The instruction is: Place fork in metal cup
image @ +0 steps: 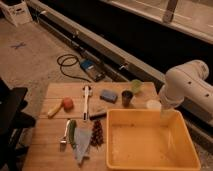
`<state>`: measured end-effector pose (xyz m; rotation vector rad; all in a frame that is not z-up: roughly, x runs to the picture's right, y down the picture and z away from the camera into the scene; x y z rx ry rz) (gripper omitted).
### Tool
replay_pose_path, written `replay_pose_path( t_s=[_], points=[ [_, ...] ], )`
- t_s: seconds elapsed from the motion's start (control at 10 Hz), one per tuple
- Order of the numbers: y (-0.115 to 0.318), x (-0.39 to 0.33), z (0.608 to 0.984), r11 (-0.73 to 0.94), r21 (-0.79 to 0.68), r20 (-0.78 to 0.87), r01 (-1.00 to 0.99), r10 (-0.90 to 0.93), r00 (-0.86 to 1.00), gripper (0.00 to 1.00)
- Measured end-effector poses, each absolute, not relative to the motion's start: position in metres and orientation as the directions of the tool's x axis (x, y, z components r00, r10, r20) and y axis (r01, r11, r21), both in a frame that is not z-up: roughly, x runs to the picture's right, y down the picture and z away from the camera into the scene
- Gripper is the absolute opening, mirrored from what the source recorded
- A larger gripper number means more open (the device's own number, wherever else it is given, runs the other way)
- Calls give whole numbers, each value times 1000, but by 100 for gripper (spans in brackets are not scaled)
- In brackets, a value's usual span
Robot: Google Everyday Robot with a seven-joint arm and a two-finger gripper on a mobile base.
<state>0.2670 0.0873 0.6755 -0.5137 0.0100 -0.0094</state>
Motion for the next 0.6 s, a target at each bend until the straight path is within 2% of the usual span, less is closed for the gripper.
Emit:
replay_pose_path(
  t_s=[0.4, 0.6],
  points=[
    [66, 166, 659, 880, -438, 134, 182, -136, 982, 65],
    [66, 157, 657, 878, -435, 149, 202, -151, 977, 65]
  ],
)
